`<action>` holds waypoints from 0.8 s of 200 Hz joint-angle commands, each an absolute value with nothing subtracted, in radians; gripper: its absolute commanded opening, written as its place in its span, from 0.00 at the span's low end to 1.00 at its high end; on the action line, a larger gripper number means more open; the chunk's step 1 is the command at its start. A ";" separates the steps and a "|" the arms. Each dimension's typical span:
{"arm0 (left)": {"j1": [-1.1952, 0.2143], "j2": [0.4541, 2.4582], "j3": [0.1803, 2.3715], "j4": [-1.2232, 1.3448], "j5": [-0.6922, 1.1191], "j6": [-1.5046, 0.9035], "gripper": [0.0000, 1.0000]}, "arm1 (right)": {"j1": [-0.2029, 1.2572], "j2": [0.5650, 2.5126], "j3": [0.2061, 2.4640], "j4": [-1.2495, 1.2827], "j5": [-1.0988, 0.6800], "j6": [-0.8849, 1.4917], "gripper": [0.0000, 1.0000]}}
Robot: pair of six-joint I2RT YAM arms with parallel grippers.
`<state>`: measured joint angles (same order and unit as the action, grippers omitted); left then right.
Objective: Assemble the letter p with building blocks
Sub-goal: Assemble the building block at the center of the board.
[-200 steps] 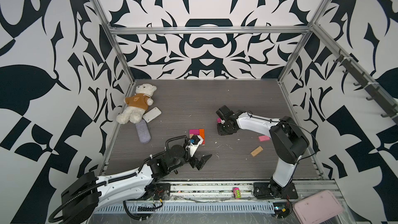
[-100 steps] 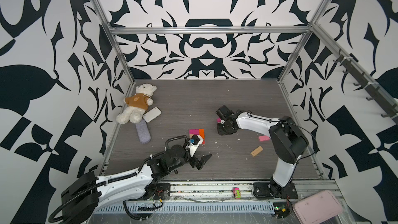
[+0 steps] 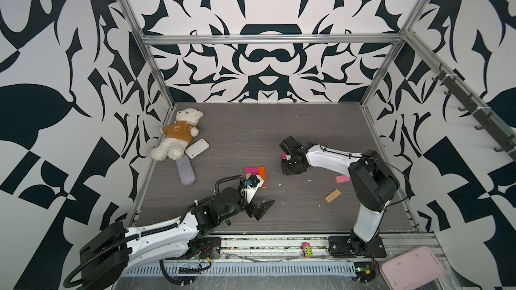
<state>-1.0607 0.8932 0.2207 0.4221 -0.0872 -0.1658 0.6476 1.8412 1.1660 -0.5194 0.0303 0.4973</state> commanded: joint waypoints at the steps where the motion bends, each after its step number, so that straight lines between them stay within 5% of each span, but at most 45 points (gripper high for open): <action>1: -1.063 0.895 0.252 0.411 -0.078 -0.164 0.99 | 0.645 1.884 1.177 -0.518 0.026 0.488 0.11; 160: -1.063 0.895 0.253 0.408 -0.077 -0.164 0.99 | 0.645 1.851 1.246 -0.563 0.035 0.474 0.31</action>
